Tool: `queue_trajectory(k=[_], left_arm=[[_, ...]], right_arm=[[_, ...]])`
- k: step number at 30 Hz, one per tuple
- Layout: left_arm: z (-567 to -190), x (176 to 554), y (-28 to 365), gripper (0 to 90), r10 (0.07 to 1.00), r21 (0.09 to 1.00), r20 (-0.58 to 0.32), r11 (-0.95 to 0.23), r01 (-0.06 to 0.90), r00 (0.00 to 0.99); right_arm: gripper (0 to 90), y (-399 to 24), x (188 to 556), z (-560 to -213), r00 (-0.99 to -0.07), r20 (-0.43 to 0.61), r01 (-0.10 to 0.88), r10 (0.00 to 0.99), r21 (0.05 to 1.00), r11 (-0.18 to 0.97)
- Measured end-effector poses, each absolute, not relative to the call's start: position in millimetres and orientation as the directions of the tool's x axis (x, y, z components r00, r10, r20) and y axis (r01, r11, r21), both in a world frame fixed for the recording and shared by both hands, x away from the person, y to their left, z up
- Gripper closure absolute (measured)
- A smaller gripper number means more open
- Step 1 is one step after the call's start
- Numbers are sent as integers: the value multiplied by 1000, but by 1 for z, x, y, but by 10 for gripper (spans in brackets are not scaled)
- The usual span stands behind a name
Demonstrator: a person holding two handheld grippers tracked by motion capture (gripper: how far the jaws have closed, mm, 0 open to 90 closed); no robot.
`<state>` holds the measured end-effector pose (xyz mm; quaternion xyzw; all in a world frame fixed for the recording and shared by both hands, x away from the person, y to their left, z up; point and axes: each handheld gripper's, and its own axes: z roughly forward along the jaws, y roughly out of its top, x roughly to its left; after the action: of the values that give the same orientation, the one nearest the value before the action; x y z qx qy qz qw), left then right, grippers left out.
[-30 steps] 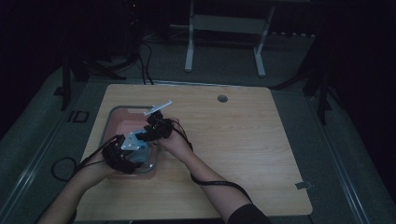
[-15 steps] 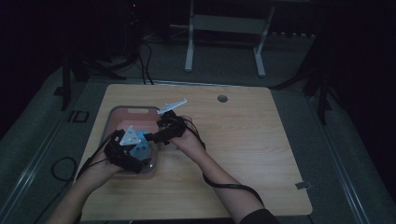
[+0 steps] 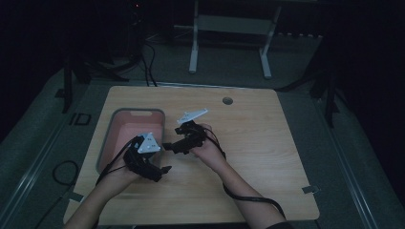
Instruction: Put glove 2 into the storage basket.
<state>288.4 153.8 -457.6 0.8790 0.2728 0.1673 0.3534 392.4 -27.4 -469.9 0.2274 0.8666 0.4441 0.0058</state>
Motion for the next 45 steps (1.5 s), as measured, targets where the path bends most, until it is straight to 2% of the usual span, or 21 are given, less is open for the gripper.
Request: queue_trajectory(k=[22, 28, 45], left_arm=[[-488, 276, 97, 32, 471, 731, 65, -623, 279, 879], [-505, 272, 87, 32, 421, 718, 49, -646, 261, 906], [-531, 262, 61, 32, 360, 720, 17, -652, 238, 933]], right_arm=[[164, -101, 372, -509, -881, 175, 404, 440, 762, 506], [160, -113, 366, -526, -888, 166, 391, 430, 765, 512], [149, -145, 355, -548, -881, 152, 395, 449, 759, 518]])
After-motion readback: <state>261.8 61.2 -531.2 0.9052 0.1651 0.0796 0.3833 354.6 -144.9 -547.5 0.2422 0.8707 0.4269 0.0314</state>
